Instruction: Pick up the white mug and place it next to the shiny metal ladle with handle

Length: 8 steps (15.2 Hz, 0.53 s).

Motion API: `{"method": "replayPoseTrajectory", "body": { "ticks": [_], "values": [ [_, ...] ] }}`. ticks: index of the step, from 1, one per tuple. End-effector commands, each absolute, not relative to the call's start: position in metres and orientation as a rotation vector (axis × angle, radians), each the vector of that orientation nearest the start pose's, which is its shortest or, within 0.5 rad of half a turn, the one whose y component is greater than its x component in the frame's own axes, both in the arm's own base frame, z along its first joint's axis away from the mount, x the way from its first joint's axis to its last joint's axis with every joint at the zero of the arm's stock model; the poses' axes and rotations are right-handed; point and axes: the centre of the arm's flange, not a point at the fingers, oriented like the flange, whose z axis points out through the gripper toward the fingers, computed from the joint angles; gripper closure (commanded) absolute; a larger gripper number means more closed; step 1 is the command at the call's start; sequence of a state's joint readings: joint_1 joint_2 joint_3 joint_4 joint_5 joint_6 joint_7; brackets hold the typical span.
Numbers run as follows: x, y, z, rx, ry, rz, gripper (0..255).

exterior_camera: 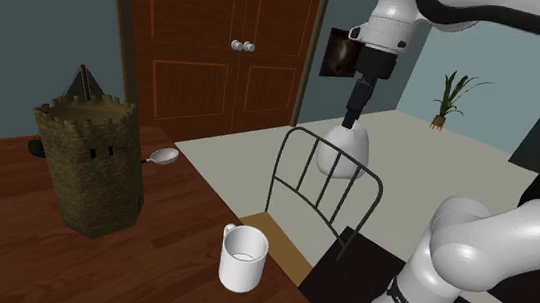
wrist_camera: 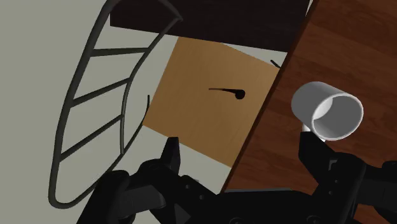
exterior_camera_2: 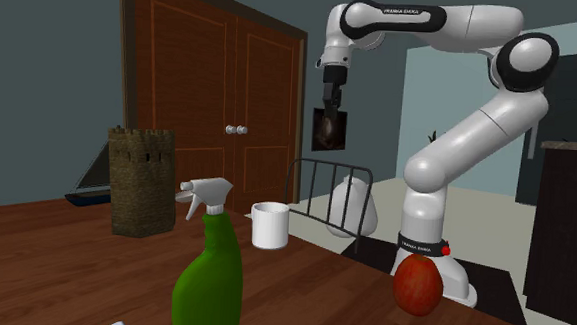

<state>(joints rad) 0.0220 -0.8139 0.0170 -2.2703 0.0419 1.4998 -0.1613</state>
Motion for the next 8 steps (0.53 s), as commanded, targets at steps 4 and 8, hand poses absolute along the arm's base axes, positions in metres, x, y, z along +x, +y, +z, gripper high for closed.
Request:
{"method": "replayPoseTrajectory", "body": {
  "ticks": [4, 8],
  "values": [
    [0.299, 0.051, 0.609, -3.105, -0.314, -0.048, 0],
    [0.309, 0.093, 0.577, -3.113, -0.32, -0.019, 0]
  ]
}}
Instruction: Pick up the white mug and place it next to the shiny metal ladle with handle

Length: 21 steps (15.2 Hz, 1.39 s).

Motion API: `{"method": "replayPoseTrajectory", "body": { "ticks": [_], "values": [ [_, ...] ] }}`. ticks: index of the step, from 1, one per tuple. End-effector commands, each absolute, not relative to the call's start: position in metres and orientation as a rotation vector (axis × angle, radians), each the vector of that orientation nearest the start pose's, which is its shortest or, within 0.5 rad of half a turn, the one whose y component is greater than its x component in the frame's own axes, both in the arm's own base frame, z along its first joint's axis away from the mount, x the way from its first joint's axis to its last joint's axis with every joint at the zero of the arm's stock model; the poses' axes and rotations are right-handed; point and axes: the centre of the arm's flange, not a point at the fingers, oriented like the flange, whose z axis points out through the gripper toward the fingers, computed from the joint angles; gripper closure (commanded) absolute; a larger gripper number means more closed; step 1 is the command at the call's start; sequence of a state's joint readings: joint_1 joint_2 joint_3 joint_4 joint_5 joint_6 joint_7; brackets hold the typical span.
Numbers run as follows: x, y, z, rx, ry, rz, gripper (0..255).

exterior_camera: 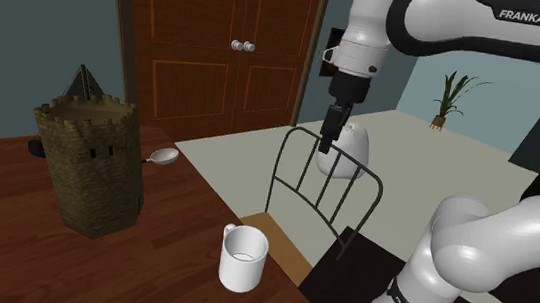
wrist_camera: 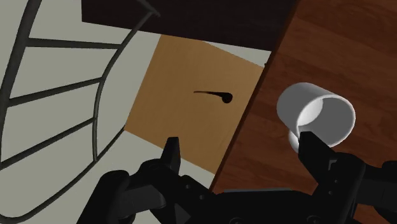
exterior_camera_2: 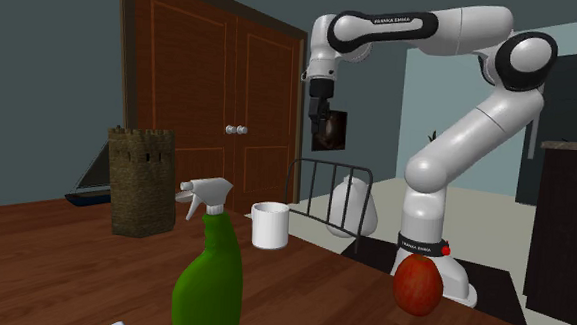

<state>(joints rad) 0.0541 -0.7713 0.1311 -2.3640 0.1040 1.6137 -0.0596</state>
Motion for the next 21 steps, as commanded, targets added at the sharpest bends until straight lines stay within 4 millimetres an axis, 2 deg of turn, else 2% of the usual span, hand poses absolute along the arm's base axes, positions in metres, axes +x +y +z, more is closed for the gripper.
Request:
{"method": "replayPoseTrajectory", "body": {
  "ticks": [1, 21],
  "values": [
    [0.311, 0.104, 0.569, -3.115, -0.322, -0.012, 0],
    [0.347, 0.313, 0.398, -3.152, -0.353, 0.138, 0]
  ]
}}
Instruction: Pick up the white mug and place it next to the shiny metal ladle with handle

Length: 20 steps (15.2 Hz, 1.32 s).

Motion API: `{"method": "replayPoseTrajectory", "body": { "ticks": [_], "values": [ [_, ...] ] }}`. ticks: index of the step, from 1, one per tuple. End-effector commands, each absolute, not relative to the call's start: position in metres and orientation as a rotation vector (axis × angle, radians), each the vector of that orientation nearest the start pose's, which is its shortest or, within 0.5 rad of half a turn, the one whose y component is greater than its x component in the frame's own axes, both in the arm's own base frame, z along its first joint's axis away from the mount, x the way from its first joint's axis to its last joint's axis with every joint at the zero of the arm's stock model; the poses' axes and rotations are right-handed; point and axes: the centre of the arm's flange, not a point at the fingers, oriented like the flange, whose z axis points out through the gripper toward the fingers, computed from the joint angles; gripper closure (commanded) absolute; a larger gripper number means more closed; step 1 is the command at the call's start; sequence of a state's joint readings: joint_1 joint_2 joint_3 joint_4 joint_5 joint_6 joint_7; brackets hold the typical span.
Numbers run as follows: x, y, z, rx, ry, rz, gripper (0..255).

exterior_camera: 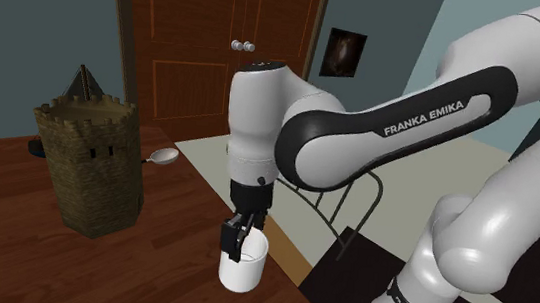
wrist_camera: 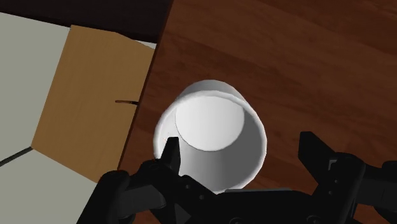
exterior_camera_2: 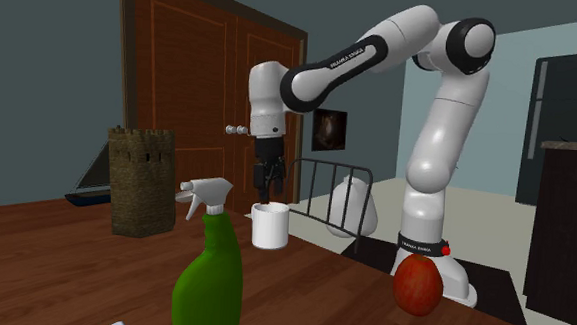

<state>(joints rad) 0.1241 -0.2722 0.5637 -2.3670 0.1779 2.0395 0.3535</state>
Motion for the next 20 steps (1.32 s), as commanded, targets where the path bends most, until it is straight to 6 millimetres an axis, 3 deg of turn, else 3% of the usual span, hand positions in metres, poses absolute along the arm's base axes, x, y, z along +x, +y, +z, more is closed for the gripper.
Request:
{"method": "replayPoseTrajectory", "body": {
  "ticks": [1, 9, 17, 18, 20],
  "values": [
    [0.349, 0.323, 0.389, -3.154, -0.355, 0.145, 0],
    [0.345, 0.323, 0.347, -3.154, -0.355, 0.147, 0],
    [0.345, 0.323, 0.347, -3.154, -0.355, 0.147, 0],
    [0.345, 0.323, 0.347, -3.154, -0.355, 0.147, 255],
    [0.345, 0.323, 0.347, -3.154, -0.355, 0.147, 255]
  ]
}}
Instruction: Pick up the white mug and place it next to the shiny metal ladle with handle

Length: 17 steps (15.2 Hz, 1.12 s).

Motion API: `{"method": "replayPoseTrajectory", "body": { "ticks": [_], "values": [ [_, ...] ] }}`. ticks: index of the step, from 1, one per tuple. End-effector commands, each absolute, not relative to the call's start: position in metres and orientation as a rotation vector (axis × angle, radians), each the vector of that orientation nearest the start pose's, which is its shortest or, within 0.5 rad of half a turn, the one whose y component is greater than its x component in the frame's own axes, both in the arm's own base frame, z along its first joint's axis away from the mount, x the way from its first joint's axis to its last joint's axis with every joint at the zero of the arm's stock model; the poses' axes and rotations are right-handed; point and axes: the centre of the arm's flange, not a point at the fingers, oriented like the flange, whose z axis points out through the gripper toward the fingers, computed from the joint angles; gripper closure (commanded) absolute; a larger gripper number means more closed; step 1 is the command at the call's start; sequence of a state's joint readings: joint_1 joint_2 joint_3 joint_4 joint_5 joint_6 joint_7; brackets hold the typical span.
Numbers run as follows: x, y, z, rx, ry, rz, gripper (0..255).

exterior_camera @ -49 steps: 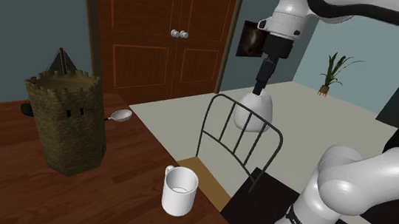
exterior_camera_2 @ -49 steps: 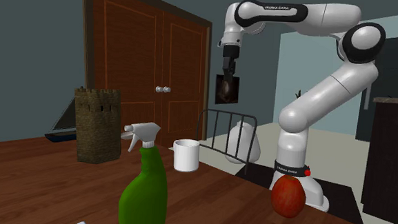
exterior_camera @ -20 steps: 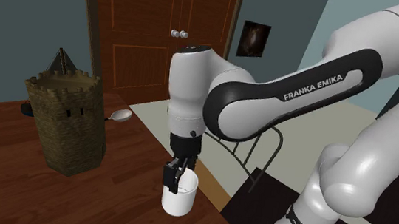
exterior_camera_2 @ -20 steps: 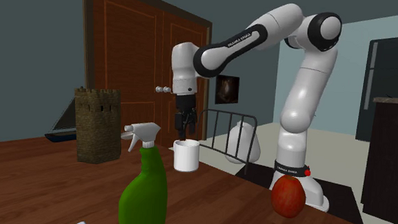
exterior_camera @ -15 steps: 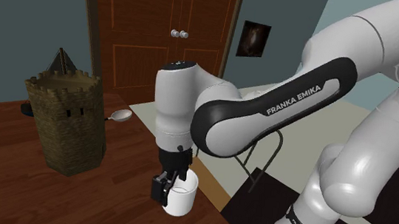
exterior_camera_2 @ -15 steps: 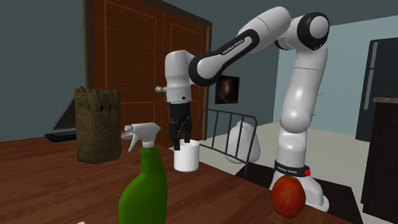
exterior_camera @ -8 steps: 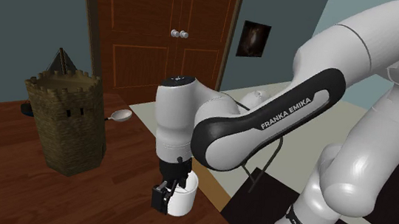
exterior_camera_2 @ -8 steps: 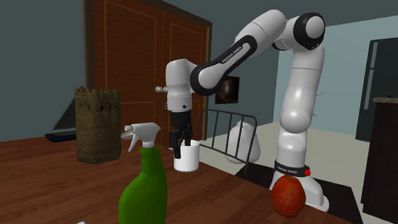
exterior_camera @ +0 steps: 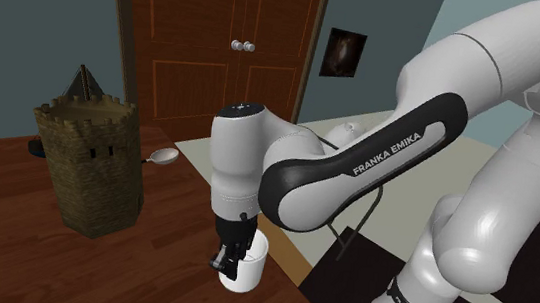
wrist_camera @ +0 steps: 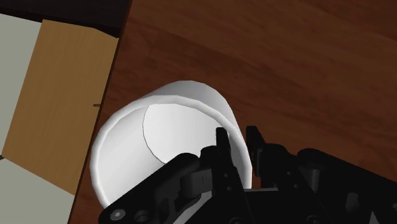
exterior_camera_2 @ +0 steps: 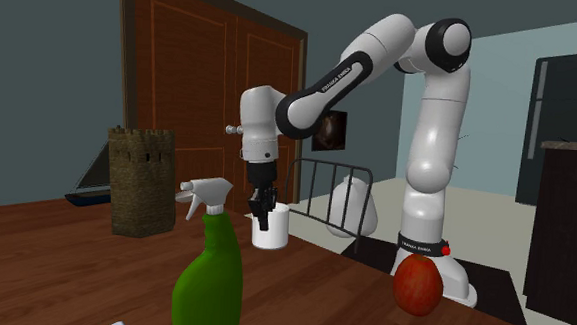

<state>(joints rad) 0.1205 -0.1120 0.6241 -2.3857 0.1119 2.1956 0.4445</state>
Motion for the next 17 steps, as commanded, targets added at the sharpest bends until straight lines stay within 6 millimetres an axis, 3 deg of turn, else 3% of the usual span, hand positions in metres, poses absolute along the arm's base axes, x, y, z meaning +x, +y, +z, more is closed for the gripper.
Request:
{"method": "replayPoseTrajectory", "body": {
  "ticks": [1, 7, 17],
  "values": [
    [0.345, 0.323, 0.347, -3.154, -0.355, 0.147, 255],
    [0.345, 0.323, 0.347, -3.154, -0.355, 0.147, 255],
    [0.345, 0.323, 0.4, -3.154, -0.355, 0.147, 255]
  ]
}}
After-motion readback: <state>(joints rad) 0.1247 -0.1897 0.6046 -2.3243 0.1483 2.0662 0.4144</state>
